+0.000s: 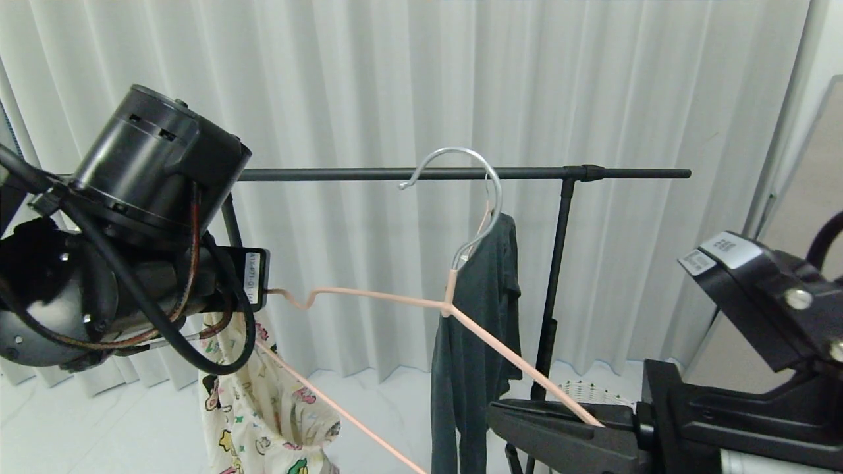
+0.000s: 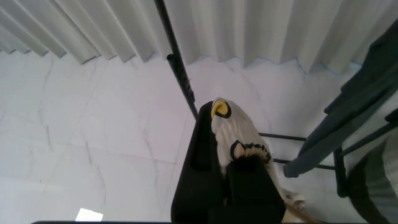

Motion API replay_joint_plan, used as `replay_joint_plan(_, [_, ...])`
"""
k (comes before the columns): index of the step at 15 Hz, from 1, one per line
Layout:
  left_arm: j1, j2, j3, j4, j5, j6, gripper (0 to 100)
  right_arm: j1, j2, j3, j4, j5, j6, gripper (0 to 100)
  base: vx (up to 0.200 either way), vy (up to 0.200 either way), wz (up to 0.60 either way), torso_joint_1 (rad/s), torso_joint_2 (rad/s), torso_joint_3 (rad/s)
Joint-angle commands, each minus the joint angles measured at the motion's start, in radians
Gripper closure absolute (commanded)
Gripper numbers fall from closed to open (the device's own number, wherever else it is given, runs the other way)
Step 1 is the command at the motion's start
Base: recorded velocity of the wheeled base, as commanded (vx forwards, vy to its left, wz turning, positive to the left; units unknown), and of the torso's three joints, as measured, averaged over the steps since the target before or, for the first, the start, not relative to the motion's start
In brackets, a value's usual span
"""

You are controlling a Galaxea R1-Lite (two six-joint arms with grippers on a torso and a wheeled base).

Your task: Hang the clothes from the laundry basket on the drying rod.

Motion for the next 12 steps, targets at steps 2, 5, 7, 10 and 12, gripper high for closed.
replay_joint_plan(2, [-0.020,-0.011,0.000,0.000,0.001,0.001,100,-0.028,0.066,-0.038,-0.005,0.024,-0.003,100,0.000,0.000,0.00,0.000,0.00,0.000])
replay_joint_plan(5, [-0.022,-0.017,-0.009,0.000,-0.001,0.003,100,-0.036,0.115,-0.049,-0.079,0.021,-0.003,100,0.000,0.000,0.00,0.000,0.00,0.000])
replay_joint_plan(7, [-0.048,-0.034,-0.014,0.000,-0.006,0.004,100,-0.036,0.147,-0.052,-0.119,0.021,-0.008,100,0.000,0.000,0.00,0.000,0.00,0.000])
replay_joint_plan(10, [-0.066,-0.052,-0.032,0.000,-0.006,0.004,100,-0.036,0.207,-0.068,-0.157,0.015,-0.057,100,0.000,0.000,0.00,0.000,0.00,0.000])
replay_joint_plan(12, [-0.066,-0.054,-0.058,0.000,-0.006,0.004,100,-0.033,0.242,-0.074,-0.194,0.013,-0.069,100,0.000,0.000,0.00,0.000,0.00,0.000])
